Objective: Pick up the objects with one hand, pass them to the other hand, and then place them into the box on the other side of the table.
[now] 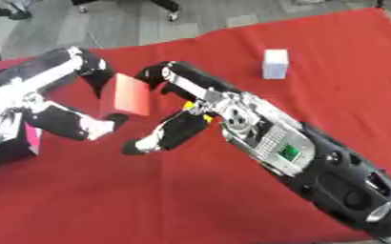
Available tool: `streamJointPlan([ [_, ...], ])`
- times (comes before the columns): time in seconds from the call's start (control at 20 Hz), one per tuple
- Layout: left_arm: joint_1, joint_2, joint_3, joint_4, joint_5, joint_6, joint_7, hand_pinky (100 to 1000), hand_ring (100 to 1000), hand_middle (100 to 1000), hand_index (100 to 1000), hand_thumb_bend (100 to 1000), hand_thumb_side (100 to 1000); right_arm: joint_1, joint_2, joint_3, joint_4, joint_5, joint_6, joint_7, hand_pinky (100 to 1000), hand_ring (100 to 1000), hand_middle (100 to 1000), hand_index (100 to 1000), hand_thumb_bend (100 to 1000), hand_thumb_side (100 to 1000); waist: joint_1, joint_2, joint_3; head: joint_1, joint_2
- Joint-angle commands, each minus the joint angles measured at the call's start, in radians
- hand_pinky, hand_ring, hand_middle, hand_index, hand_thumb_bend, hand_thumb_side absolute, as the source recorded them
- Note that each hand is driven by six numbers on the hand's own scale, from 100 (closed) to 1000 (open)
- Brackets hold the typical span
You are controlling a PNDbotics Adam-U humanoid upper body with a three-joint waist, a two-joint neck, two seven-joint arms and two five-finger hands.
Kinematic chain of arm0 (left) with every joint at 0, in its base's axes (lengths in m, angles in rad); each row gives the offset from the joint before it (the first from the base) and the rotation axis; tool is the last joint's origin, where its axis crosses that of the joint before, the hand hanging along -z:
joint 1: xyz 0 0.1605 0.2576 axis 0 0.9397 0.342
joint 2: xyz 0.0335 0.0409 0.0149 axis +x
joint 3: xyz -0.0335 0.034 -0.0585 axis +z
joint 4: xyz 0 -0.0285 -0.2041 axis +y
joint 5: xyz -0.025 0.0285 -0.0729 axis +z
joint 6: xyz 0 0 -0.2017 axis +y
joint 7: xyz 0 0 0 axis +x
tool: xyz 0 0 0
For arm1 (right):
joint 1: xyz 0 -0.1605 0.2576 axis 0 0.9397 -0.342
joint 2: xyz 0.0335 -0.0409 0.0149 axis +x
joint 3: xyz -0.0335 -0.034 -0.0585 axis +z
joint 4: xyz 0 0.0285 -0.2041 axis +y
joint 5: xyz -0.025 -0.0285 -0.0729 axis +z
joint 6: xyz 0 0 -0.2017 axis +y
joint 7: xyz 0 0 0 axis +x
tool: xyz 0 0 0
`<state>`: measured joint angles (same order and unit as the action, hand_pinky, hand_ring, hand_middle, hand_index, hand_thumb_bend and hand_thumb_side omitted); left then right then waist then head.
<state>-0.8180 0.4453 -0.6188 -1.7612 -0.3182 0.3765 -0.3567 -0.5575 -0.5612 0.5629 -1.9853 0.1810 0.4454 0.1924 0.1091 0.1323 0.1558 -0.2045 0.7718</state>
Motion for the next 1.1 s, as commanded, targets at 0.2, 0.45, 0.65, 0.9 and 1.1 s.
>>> streamJointPlan([
  [0.2,-0.001,0.057,0.054,-0.021,-0.006,0.010,0.000,718,520,403,438,134,150,0.005,-0.032,-0.007,-0.015,0.010,0.021,0.007,787,828,680,830,701,306,-0.002,-0.030,0.000,0.003,-0.002],
  [0.45,0.027,0.081,0.080,-0.037,0.007,0.019,0.010,717,517,399,433,131,146,0.015,-0.044,-0.015,-0.015,0.006,0.026,0.004,786,828,680,832,702,310,-0.002,-0.031,0.001,0.000,-0.002],
  [0.65,0.046,0.101,0.101,-0.049,0.014,0.024,0.019,716,514,396,430,127,143,0.024,-0.047,-0.019,-0.015,0.002,0.026,-0.001,785,827,679,832,701,310,-0.003,-0.032,0.002,0.001,-0.002],
  [0.9,0.073,0.131,0.127,-0.066,0.023,0.029,0.031,716,513,395,429,125,140,0.031,-0.052,-0.024,-0.015,-0.002,0.025,-0.010,785,828,679,832,701,311,-0.004,-0.032,0.002,0.001,-0.002],
  [1.1,0.112,0.170,0.157,-0.079,0.033,0.035,0.051,715,512,395,429,126,135,0.035,-0.055,-0.028,-0.015,-0.003,0.023,-0.016,784,827,679,832,699,310,-0.003,-0.029,0.003,0.001,-0.002],
])
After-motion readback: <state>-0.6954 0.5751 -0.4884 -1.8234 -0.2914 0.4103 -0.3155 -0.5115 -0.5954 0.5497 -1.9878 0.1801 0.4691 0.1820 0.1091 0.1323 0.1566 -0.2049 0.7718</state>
